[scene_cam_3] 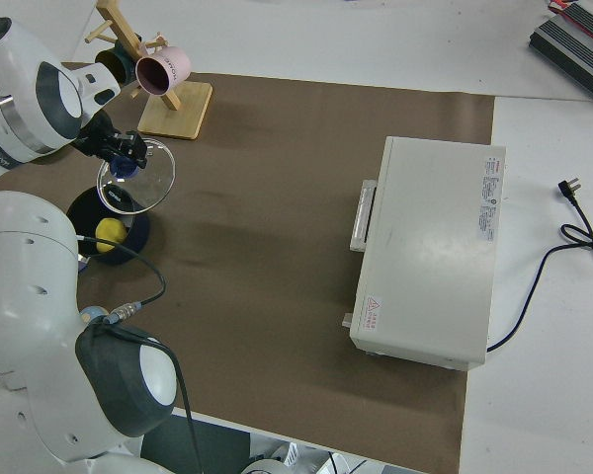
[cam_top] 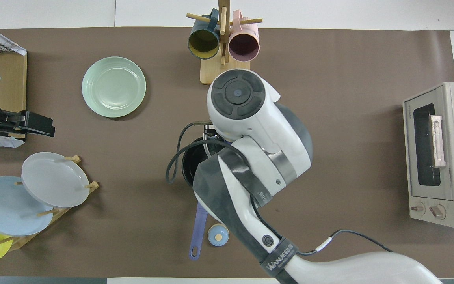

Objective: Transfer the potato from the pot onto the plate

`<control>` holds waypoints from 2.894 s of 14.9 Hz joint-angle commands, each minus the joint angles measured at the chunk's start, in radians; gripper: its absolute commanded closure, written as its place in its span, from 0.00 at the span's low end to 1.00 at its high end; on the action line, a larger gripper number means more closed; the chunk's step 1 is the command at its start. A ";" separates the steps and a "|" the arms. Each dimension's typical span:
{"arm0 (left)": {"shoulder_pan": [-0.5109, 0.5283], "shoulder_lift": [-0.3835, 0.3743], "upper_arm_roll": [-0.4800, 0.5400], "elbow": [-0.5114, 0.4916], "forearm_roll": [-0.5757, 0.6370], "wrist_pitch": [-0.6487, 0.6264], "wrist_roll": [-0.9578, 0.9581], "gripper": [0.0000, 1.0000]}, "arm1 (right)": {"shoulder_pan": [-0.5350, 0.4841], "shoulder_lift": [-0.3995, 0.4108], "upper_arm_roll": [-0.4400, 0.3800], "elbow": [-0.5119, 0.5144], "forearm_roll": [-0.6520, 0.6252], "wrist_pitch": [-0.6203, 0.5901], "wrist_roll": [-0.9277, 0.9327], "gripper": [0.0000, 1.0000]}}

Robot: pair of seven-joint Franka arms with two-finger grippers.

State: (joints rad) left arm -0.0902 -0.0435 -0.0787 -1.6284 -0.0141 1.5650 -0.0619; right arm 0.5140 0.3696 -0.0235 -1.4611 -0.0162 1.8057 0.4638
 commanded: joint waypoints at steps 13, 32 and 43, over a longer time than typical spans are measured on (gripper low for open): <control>-0.525 0.188 0.004 -0.320 0.003 0.573 -0.687 0.00 | -0.406 -0.119 0.011 -0.290 0.004 0.053 -0.525 0.56; -0.637 0.287 0.005 -0.393 0.006 0.670 -0.845 0.00 | -0.468 -0.230 0.010 -0.677 0.004 0.485 -0.636 0.00; -0.631 0.303 0.005 -0.396 0.032 0.676 -0.843 0.72 | -0.437 -0.297 0.017 -0.427 0.004 0.098 -0.570 0.00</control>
State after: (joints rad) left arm -0.7069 0.2511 -0.0904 -2.0069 -0.0077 2.2254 -0.8887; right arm 0.0630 0.0803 -0.0124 -1.9234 -0.0153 1.9608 -0.1384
